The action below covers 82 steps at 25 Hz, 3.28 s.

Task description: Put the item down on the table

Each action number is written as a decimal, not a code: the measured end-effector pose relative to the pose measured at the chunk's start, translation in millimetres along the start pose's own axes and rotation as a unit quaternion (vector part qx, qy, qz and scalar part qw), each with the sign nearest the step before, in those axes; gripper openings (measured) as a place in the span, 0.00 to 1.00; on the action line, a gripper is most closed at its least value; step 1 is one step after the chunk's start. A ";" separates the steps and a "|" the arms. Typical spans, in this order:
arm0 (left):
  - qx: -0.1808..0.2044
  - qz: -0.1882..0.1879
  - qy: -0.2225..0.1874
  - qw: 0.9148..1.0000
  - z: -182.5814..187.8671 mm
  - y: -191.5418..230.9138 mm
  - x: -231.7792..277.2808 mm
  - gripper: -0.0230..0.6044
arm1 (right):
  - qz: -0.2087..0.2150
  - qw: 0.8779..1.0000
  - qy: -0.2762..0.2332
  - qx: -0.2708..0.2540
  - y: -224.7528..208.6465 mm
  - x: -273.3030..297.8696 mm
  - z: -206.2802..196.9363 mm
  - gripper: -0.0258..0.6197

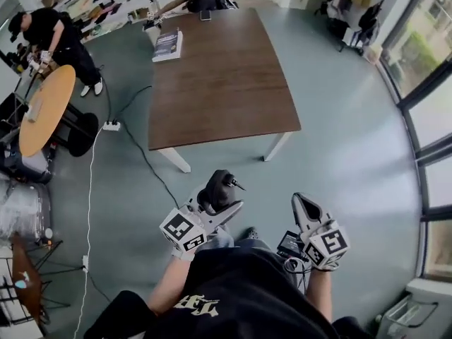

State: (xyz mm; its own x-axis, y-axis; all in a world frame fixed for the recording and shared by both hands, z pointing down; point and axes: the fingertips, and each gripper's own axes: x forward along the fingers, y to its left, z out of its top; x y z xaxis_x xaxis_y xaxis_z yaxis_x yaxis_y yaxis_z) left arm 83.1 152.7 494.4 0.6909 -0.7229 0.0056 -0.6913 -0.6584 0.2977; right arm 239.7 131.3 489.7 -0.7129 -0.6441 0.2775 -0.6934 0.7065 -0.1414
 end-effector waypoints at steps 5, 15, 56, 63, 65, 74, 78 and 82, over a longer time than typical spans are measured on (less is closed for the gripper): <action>0.002 -0.027 0.004 1.000 8.4 29.4 3.9 0.54 | -0.030 1.000 -0.007 -0.003 7.8 24.5 8.0 0.02; -0.024 -0.040 0.015 0.999 6.2 60.6 1.9 0.54 | -0.024 0.999 0.017 -0.016 30.6 67.6 17.9 0.02; -0.007 0.143 -0.021 0.990 54.5 223.4 -60.1 0.54 | 0.117 0.991 0.038 -0.043 37.6 244.6 62.0 0.02; 0.003 0.152 -0.024 0.988 59.5 211.6 0.5 0.54 | 0.121 0.991 0.037 -0.039 -30.8 244.3 70.3 0.02; 0.008 0.151 -0.023 0.988 58.6 206.7 15.1 0.54 | 0.123 0.991 0.038 -0.037 -44.3 243.8 69.2 0.02; 0.030 0.165 -0.012 0.986 72.1 191.6 57.2 0.54 | 0.151 0.988 0.026 -0.029 -83.1 243.1 78.7 0.02; 0.032 0.177 -0.013 0.984 67.0 182.4 73.2 0.54 | 0.157 0.987 0.026 -0.028 -105.5 238.1 74.4 0.02; 0.023 0.183 -0.017 0.983 56.8 171.0 80.6 0.54 | 0.164 0.986 0.032 -0.026 -116.5 231.7 64.4 0.02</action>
State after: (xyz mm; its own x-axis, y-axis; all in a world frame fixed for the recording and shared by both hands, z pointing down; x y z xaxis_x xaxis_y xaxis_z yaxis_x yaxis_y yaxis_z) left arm 8.6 -30.1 491.6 0.3872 -0.9191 0.0730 -0.9018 -0.3610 0.2376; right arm 148.5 -119.2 509.3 -0.8882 -0.3604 0.2851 -0.4201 0.8883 -0.1857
